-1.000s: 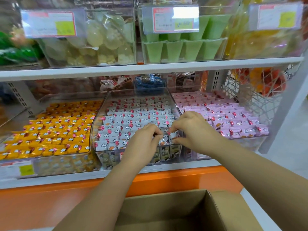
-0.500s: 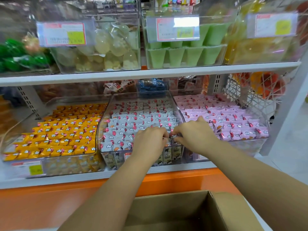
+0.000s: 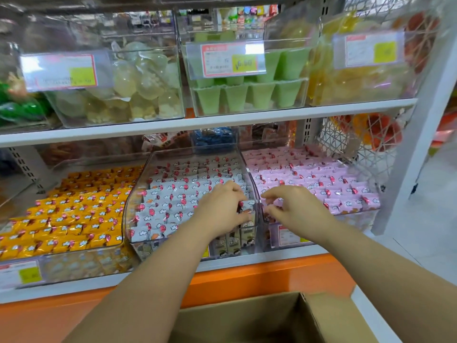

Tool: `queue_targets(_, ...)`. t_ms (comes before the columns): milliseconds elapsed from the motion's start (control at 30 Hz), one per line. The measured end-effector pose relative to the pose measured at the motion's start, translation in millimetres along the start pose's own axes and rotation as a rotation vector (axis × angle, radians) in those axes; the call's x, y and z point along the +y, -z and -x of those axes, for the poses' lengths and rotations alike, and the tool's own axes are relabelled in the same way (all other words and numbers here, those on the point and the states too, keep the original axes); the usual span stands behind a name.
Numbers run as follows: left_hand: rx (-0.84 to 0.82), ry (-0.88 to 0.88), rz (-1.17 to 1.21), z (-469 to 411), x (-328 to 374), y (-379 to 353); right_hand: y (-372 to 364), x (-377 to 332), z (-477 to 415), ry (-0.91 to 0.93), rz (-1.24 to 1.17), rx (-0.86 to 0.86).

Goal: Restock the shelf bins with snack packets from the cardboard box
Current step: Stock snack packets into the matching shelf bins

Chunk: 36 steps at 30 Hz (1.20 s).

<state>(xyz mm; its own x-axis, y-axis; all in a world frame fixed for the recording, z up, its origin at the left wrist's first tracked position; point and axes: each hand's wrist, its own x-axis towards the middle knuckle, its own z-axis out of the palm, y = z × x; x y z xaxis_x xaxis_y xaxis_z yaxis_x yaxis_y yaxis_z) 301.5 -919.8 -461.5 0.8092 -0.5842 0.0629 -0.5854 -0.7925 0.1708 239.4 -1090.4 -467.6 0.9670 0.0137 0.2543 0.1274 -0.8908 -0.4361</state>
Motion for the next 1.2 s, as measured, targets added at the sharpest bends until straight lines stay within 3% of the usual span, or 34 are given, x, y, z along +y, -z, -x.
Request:
queue_targets(133,-0.131,-0.035,-0.076,-12.9,-1.4,10.4,-6.9,1.2,-6.3,0.018,-0.071,-0.038)
queue_targets(267,-0.218,-0.060,0.104,-12.9,-1.2,18.6,-6.5,3.0,-7.8,0.001,-0.099,-0.056)
queue_targets(367,-0.348,0.020,0.243,-11.5,-1.0,30.2,-5.7,3.6,-10.1,0.002,-0.096,-0.057)
queue_targets(500,-0.461,0.135,0.212,-21.1,7.0,42.6,-4.4,0.5,-9.5,-0.004,-0.120,-0.058)
queue_targets(600,-0.434,0.178,0.225,-27.3,6.1,41.3,-1.0,-4.6,-5.2,0.064,-0.138,-0.034)
queue_targets(800,-0.231,0.115,0.281,-30.7,-7.9,30.4,-1.9,-17.7,-4.4,0.089,0.158,-0.046)
queue_targets(1000,-0.164,0.077,0.055,-33.8,6.9,21.9,-2.1,-21.1,-6.6,0.117,0.136,-0.064)
queue_targets(1200,0.014,0.034,0.196,-10.2,4.9,15.8,0.0,-24.6,-6.4,0.179,0.126,-0.107)
